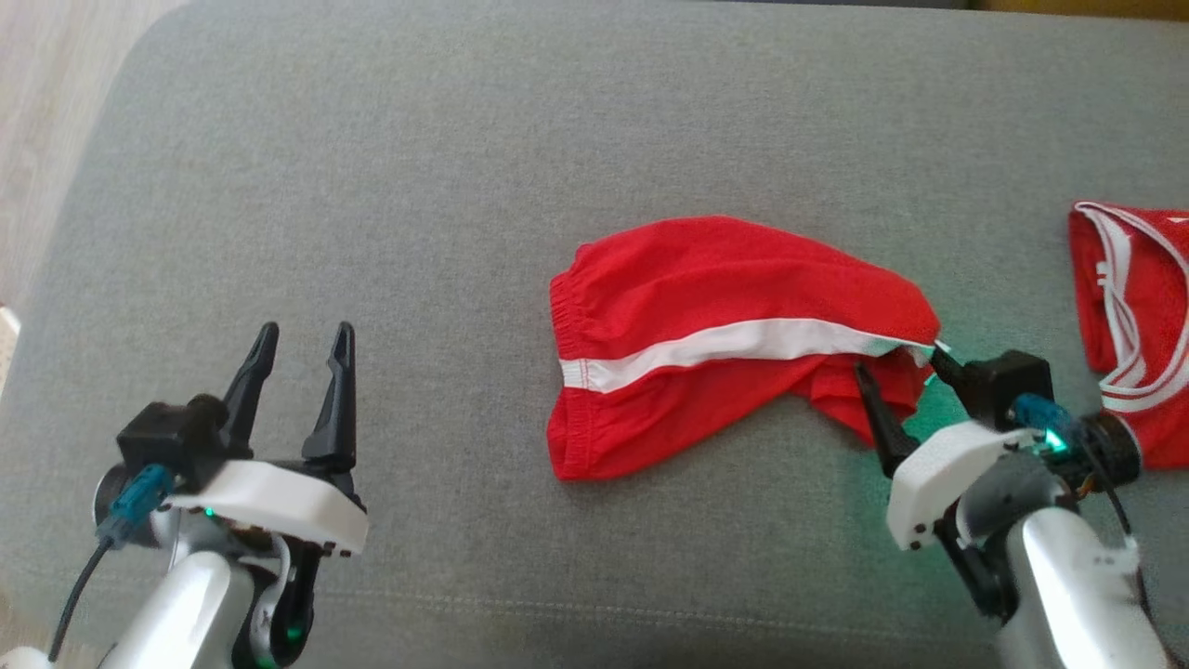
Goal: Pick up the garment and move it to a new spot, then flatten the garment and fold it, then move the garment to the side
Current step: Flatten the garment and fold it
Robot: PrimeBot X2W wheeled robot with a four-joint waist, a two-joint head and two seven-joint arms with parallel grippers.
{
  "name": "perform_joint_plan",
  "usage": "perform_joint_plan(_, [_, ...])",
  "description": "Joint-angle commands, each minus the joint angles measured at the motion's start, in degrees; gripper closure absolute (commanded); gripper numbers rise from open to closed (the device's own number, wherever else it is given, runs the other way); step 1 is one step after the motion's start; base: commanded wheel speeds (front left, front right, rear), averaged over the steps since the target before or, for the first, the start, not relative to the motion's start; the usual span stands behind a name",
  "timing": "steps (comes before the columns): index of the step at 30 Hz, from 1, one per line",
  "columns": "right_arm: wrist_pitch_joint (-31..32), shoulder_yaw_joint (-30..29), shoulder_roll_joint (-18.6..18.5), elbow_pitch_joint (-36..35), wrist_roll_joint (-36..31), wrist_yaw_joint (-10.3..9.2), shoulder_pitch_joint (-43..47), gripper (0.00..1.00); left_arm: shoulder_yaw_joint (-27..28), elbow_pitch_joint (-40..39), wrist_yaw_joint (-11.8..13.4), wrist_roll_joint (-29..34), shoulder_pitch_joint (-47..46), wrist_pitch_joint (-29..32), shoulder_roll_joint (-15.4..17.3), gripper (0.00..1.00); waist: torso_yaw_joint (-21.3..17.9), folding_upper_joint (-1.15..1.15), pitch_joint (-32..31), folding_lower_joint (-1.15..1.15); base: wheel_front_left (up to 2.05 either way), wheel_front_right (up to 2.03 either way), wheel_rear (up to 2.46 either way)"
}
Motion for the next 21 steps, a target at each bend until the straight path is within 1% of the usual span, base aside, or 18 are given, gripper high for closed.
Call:
perform_joint_plan(1, [-1.3,0.7,0.7,-3.0,0.5,-0.05,0.3,0.00,2.0,-1.5,0.0,-0.3,-2.7,0.0,1.6,0.00,-0.4,0.00,-0.5,0.00,0.00,0.00,0.00])
perform_joint_plan(3, [-3.1,-0.1,2.5,-6.4,1.4,-0.05,2.5,0.00,1.9,-1.7,0.3,-0.1,-2.4,0.3,2.0,0.00,-0.8,0.00,-1.2,0.00,0.00,0.00,0.00])
perform_joint_plan(6, [-4.5,-1.2,3.8,-10.5,2.5,-0.05,4.7,0.00,2.0,-2.0,0.8,0.1,-1.8,0.5,2.5,0.00,-1.3,0.00,-2.2,0.00,0.00,0.00,0.00])
perform_joint_plan(12, [-5.2,-3.5,5.0,-17.6,3.1,-0.05,6.9,0.00,1.8,-2.8,1.6,0.5,-0.8,0.9,3.2,0.00,-1.9,0.00,-4.0,0.00,0.00,0.00,0.00])
perform_joint_plan(16, [-5.4,-5.5,5.2,-20.3,3.5,-0.05,7.3,0.00,1.4,-3.4,2.0,1.0,-0.2,1.0,3.7,0.00,-2.2,0.00,-5.2,0.00,0.00,0.00,0.00])
perform_joint_plan(21, [-5.0,-6.8,5.3,-21.9,4.7,-0.05,8.9,0.00,0.7,-5.0,2.9,1.7,1.1,1.6,4.0,0.00,-2.4,0.00,-6.6,0.00,0.00,0.00,0.00])
